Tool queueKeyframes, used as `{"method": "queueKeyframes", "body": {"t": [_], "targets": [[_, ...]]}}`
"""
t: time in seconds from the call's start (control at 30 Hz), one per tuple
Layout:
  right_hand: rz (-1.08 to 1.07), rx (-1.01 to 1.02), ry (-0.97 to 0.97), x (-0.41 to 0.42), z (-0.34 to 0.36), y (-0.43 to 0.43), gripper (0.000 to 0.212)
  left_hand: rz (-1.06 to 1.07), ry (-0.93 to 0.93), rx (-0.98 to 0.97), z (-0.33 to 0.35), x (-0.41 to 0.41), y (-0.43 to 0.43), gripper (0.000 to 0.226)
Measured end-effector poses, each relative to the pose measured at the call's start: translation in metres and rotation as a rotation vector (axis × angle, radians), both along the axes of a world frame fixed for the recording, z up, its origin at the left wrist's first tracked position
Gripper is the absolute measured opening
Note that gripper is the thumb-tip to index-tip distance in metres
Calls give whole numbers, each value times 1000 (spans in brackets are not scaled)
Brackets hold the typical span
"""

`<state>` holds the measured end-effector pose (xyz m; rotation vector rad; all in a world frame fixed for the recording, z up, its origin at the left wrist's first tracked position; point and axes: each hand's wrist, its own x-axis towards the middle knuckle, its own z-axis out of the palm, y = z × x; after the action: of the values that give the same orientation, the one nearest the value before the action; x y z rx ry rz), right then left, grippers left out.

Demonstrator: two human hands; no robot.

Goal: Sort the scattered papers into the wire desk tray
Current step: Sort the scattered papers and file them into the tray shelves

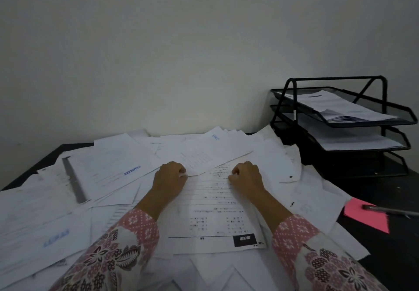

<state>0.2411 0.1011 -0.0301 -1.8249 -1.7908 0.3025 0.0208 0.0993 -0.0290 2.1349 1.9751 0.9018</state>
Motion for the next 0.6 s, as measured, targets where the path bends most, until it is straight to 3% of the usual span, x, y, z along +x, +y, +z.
{"method": "queueKeyframes", "body": {"t": [0.1, 0.23, 0.3, 0.37, 0.47, 0.6], "targets": [[-10, -1, -18, -2, -1, 0, 18, -16, 18, 29, 0, -2, 0, 15], [-35, -8, -2, -6, 2, 3, 26, -45, 144, 136, 3, 3, -6, 19], [-51, -2, 89, -7, 3, 5, 39, -95, 159, 196, 4, 10, -11, 20], [-73, -26, 261, -9, 9, 5, 32, -189, 139, 223, 7, 18, -18, 19], [-139, -84, 532, -9, 17, 8, 38, -349, 112, 141, 14, 32, -28, 14], [-229, -186, 550, -7, 29, 4, 56, -541, -118, -78, 21, 41, -37, 16]]}}
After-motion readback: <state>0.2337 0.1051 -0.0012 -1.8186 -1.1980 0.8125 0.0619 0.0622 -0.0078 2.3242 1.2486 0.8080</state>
